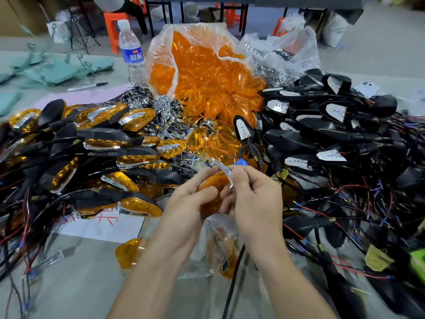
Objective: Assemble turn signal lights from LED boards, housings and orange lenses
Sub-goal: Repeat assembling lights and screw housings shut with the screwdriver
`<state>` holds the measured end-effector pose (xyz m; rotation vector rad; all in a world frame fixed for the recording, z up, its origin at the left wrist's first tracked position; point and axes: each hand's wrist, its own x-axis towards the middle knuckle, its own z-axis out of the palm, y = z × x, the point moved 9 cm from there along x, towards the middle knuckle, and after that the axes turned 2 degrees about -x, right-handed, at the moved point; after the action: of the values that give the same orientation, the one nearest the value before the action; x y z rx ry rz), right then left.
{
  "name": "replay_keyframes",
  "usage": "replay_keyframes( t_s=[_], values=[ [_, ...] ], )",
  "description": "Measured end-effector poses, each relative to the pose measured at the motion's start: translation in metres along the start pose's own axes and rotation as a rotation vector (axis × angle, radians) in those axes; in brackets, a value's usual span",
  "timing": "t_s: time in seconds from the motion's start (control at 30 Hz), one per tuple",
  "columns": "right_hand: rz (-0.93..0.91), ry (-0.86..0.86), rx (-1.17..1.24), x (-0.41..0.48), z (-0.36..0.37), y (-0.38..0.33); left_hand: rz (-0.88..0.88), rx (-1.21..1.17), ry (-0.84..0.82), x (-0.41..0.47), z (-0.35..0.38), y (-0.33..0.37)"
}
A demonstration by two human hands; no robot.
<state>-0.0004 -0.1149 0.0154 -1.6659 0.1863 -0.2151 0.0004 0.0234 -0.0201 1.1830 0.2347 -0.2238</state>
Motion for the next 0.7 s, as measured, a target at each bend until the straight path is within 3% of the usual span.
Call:
replay_keyframes(
  t_s=[0.07,0.17,0.47,0.7],
  values=[
    [0.11,-0.024,0.156,0.004,-0.005,0.009,-0.021,-0.048,0.0,0.003,-0.007,0.0],
    [0.115,-0.058,0.17,0.001,-0.008,0.016,0.017,-0.053,0.026,0.006,-0.014,0.006],
    [-0.047,-0.043,-0.148,-0.008,-0.001,0.009,0.117,-0.192,0.172,0.004,-0.02,0.011],
    [-0.068,0.06,-0.167,-0.015,0.0,0.005,0.12,-0.299,0.222,-0.002,-0.02,0.012]
  ],
)
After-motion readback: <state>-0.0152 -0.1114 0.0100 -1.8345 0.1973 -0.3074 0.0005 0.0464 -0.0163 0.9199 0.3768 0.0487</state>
